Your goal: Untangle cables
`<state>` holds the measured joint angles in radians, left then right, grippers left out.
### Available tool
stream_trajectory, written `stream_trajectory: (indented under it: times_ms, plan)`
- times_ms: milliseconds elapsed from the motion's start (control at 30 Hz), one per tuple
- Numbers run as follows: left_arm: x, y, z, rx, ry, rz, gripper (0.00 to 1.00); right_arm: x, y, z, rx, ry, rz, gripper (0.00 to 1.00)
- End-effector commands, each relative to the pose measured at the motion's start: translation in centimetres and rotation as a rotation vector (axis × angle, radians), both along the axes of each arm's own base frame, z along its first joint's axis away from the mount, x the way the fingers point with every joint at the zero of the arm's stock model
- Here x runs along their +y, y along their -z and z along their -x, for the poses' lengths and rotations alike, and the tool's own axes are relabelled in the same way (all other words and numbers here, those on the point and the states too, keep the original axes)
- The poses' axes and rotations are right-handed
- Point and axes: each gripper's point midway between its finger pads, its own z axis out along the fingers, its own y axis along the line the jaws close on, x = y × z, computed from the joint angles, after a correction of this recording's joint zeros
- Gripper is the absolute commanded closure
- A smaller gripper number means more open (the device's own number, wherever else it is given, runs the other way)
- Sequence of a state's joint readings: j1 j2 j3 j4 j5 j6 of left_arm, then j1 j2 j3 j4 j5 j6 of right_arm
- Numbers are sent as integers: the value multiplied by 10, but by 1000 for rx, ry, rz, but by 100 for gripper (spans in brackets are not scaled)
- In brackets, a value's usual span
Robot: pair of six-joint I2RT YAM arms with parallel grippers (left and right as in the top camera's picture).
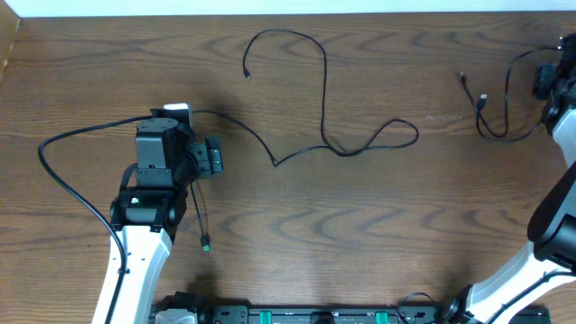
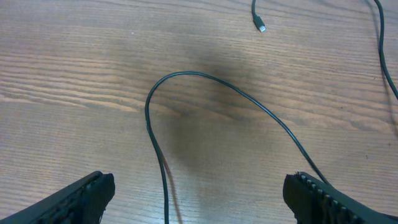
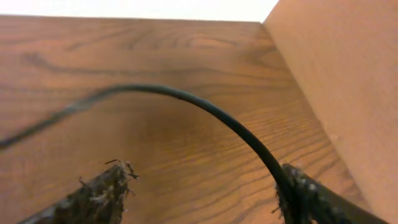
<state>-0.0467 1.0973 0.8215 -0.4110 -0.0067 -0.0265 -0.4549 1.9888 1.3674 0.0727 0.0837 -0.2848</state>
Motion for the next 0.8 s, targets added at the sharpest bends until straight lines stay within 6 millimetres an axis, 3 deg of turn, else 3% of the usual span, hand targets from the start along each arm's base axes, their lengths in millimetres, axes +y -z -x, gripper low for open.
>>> stream_trajectory:
  times_ms: [0,167,467,600,767]
  plan:
    - [4,-2,0,-7,-17,-5,8,-6,-15,1,-92,79,-85,21]
    - [4,-2,0,-7,-17,-5,8,6,-8,0,-73,28,-139,6]
    - [4,-2,0,-7,-17,-5,8,5,-11,5,-85,58,-176,12]
    - [4,-2,0,-7,-17,-5,8,13,-43,4,-145,21,-178,12]
    - [4,-2,0,-7,-17,-5,8,61,-73,-1,-196,-209,-296,16]
